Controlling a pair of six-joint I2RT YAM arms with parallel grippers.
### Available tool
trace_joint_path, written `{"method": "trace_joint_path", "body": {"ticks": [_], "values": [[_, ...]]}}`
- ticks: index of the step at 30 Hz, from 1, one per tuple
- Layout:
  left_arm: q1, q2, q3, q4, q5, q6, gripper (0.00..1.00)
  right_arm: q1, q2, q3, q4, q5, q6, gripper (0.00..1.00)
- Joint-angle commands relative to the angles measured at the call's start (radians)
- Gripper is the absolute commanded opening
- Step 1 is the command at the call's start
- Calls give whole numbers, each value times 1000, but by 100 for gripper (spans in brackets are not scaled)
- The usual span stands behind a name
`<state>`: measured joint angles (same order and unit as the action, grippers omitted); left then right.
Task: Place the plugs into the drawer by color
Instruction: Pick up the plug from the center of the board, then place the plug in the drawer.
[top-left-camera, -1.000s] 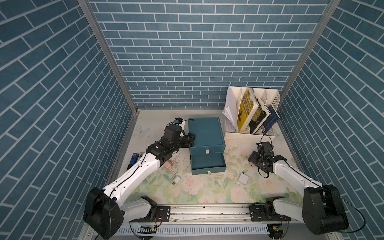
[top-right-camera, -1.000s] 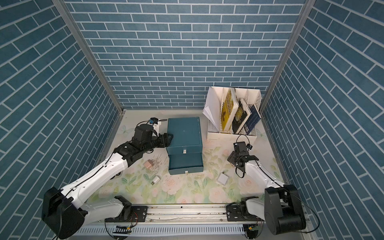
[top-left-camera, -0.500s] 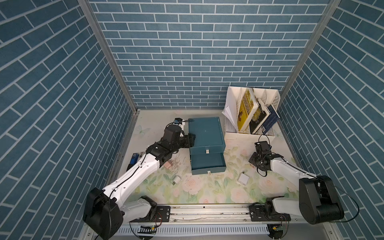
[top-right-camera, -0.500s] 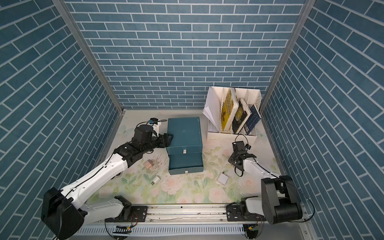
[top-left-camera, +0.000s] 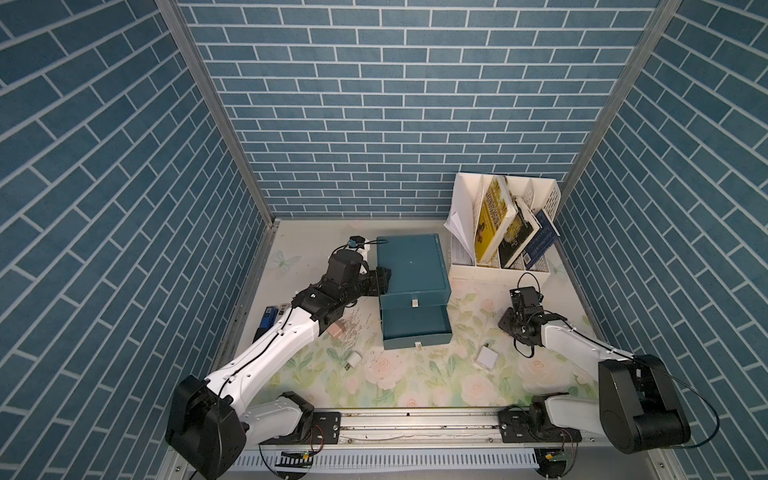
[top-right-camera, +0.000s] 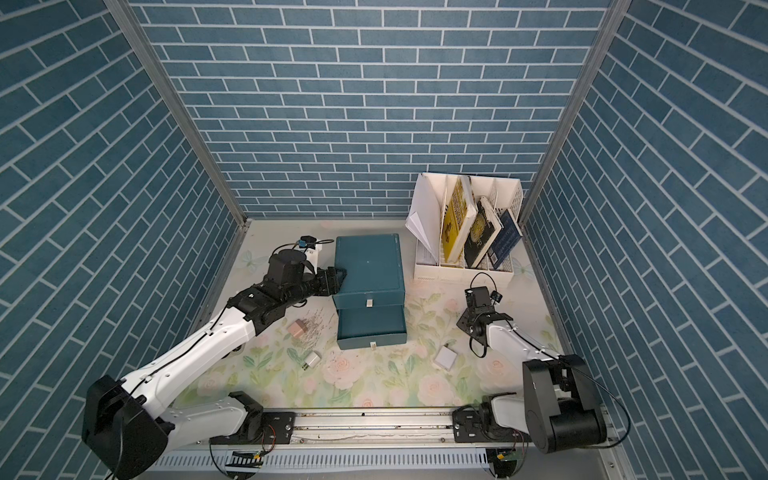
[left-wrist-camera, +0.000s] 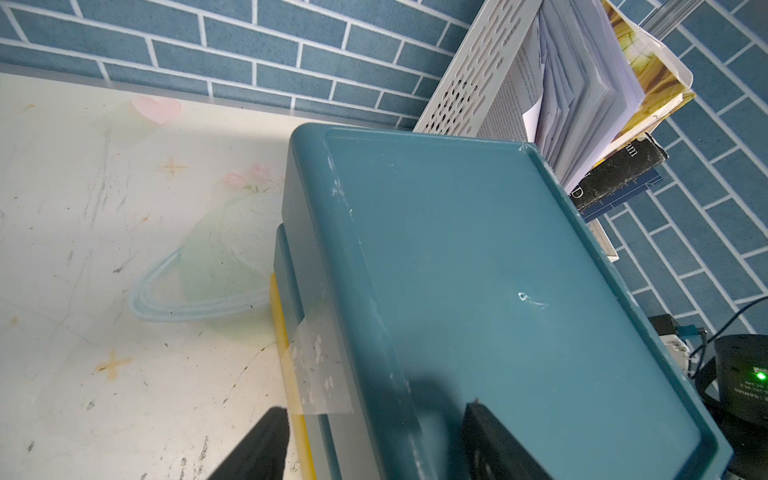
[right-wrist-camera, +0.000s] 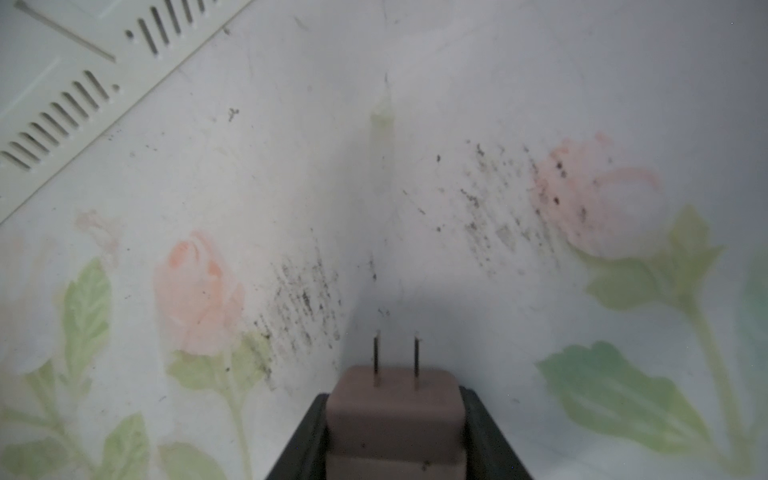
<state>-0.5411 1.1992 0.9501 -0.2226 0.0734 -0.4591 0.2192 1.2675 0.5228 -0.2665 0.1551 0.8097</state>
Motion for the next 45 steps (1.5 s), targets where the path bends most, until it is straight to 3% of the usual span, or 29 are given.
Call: {"method": "trace_joint_path", "body": {"ticks": [1,7,11,15,18,24,30,39,45], "values": [[-1,-16,-32,-51,5,10,71,66,-93,14,-63,59,1,12],[0,-57,-52,-36,14,-6,70,433,-318,157,-194,275,15,0],[0,-62,-51,-14,29,-18,70,640,-391,247,-244,357,34,0],[-1,-55,-46,3,45,-31,69,883,-377,313,-181,432,19,0],[0,-43,-48,7,37,-37,69,1022,-268,381,-168,526,5,0],[-1,-43,-59,-3,16,-34,69,1053,-59,477,-222,562,35,0],[0,-52,-82,-8,-5,-29,70,1053,-43,451,-212,549,69,0],[-1,-49,-85,-7,-14,-32,71,1051,-33,428,-195,534,77,53],[-1,-54,-83,-18,-18,-30,72,1053,-54,441,-191,536,58,67]]}}
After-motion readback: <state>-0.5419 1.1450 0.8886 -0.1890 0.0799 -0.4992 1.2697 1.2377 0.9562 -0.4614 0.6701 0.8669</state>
